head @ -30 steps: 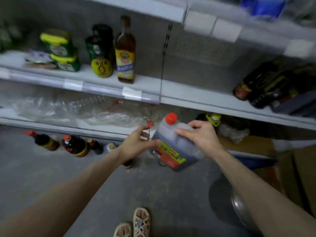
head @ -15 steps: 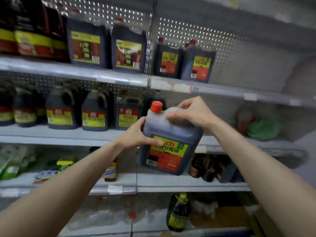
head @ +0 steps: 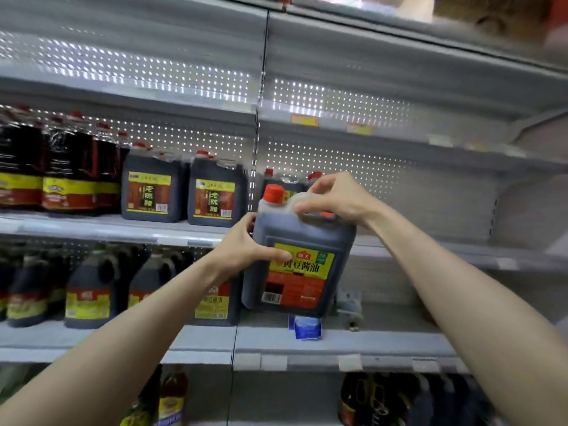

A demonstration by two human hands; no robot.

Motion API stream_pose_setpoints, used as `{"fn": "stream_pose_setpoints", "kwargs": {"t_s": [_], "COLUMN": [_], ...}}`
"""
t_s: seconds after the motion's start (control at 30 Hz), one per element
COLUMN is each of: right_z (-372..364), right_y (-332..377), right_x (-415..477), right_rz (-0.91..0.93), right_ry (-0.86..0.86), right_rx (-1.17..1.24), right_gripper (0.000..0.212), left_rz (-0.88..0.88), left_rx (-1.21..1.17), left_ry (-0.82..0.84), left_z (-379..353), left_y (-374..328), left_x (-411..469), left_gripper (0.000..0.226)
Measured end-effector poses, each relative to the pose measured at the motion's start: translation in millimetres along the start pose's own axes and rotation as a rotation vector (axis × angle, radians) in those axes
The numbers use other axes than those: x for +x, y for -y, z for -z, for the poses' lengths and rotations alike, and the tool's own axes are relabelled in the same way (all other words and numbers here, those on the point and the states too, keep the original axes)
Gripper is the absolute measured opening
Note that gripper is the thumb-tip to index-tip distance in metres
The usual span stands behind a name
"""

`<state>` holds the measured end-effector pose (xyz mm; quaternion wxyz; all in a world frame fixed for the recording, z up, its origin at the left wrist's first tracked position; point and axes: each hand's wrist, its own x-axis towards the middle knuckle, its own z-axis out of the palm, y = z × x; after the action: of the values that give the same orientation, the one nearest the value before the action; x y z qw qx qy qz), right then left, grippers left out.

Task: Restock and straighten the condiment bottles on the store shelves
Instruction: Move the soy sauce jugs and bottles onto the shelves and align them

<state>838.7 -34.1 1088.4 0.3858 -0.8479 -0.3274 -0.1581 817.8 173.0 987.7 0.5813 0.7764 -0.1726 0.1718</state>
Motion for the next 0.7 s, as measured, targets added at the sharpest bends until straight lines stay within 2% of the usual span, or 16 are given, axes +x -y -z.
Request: {"fn": "stream_pose_setpoints", "kwargs": {"t_s": [0.27,0.47,0.57,0.7], "right_z": [38,51,45,35], "right_y": [-21,-30,-45,-68], "right_x": [61,125,155,197], "right_rz": [0.095,0.149,0.158,0.162], "right_ry": [-0.018,-0.070,-0.080,-0.118], "right_rx": [-0.040,-0.075,-0.095,-0.099], "right_gripper": [0.035,0.039,0.040,0.038], "left_rz": [-0.050,-0.116,-0.134,-0.149], "left_rx": [0.033,-0.003,-0.017,0.003], "left_ry": [-0.118,-0.145,-0.143,-0.150], "left_z": [-13,2,11,25], "left_y": [-19,-21,-2,22], "left_x": [65,130,163,211], "left_gripper": [0.076,0.082,0.090,0.089]}}
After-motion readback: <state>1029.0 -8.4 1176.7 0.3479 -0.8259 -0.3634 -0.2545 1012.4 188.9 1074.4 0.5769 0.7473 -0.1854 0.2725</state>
